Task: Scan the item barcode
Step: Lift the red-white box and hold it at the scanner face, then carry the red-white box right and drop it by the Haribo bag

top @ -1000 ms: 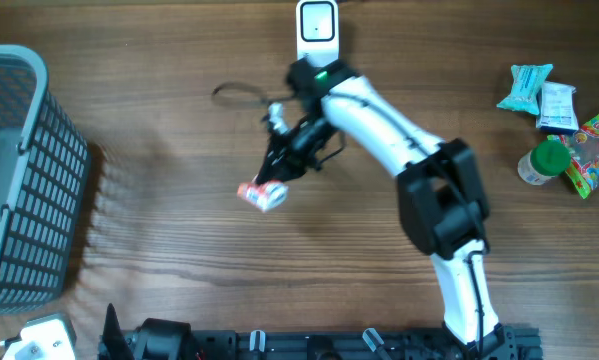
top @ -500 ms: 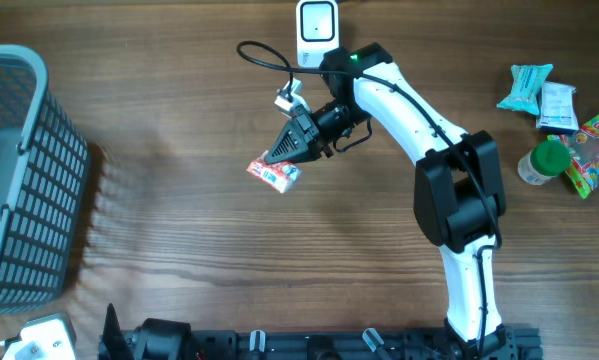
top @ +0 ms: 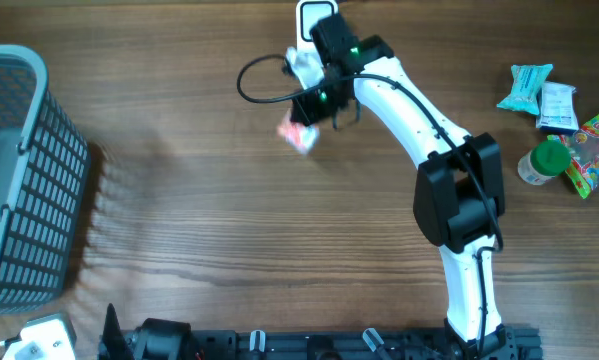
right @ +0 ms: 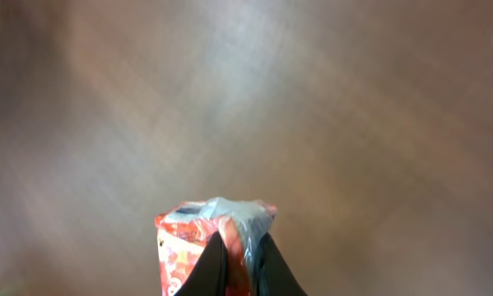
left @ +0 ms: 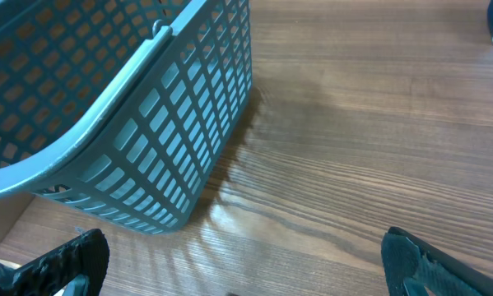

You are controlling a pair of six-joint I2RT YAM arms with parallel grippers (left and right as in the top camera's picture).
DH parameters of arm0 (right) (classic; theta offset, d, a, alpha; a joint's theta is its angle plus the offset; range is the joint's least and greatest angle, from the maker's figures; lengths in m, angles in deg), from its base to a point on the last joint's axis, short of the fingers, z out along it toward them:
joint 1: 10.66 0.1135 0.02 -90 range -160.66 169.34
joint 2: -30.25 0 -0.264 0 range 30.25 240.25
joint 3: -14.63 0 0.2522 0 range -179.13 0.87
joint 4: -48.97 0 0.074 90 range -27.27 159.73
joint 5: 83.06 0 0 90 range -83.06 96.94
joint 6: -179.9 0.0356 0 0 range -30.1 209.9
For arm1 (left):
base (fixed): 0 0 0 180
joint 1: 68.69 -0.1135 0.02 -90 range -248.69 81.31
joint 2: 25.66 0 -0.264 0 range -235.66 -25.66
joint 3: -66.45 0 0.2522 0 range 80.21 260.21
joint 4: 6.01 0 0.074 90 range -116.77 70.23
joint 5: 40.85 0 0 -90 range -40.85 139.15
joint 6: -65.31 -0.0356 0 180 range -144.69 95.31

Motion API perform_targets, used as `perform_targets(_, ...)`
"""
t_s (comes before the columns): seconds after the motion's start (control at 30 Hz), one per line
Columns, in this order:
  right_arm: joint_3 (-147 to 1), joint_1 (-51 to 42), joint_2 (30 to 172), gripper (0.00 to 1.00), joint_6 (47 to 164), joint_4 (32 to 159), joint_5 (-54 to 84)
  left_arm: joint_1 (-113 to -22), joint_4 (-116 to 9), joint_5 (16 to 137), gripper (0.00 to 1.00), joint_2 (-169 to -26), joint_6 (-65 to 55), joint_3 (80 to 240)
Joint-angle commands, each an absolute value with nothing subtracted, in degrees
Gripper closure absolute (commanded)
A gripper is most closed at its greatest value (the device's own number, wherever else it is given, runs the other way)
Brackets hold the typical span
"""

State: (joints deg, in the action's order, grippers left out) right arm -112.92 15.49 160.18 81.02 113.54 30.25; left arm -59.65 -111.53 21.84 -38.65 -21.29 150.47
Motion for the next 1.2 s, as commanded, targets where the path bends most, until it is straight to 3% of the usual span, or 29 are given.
perform_targets(0.0,-114.6,15.5,158.9,0.95,65.2,104.2,18.4,-59.8,-111.4,22.1,0.0,-38.1,-20.8,150.4)
perform_targets(0.2,-113.8,15.1,161.4,0.96,49.3,80.0,6.3,-59.8,-111.4,22.1,0.0,-38.1,-20.8,150.4)
perform_targets(0.33,-113.8,12.7,166.3,0.96,49.6,67.7,5.5,-59.8,-111.4,22.1,0.0,-38.1,-20.8,150.4)
perform_targets(0.57,-113.8,10.0,173.8,0.96,49.3,56.7,2.6,-59.8,-111.4,22.1,0.0,-38.1,-20.8,150.4)
perform_targets(0.97,-115.1,11.7,168.8,0.96,47.4,54.9,-5.6,-59.8,-111.4,22.1,0.0,-38.1,-20.8,150.4)
perform_targets(1.07,-114.7,12.8,169.2,0.96,34.7,54.8,-10.7,-59.8,-111.4,22.1,0.0,-38.1,-20.8,150.4)
perform_targets(1.17,-114.6,14.4,170.5,0.96,29.9,53.6,-15.9,-59.8,-111.4,22.1,0.0,-38.1,-20.8,150.4)
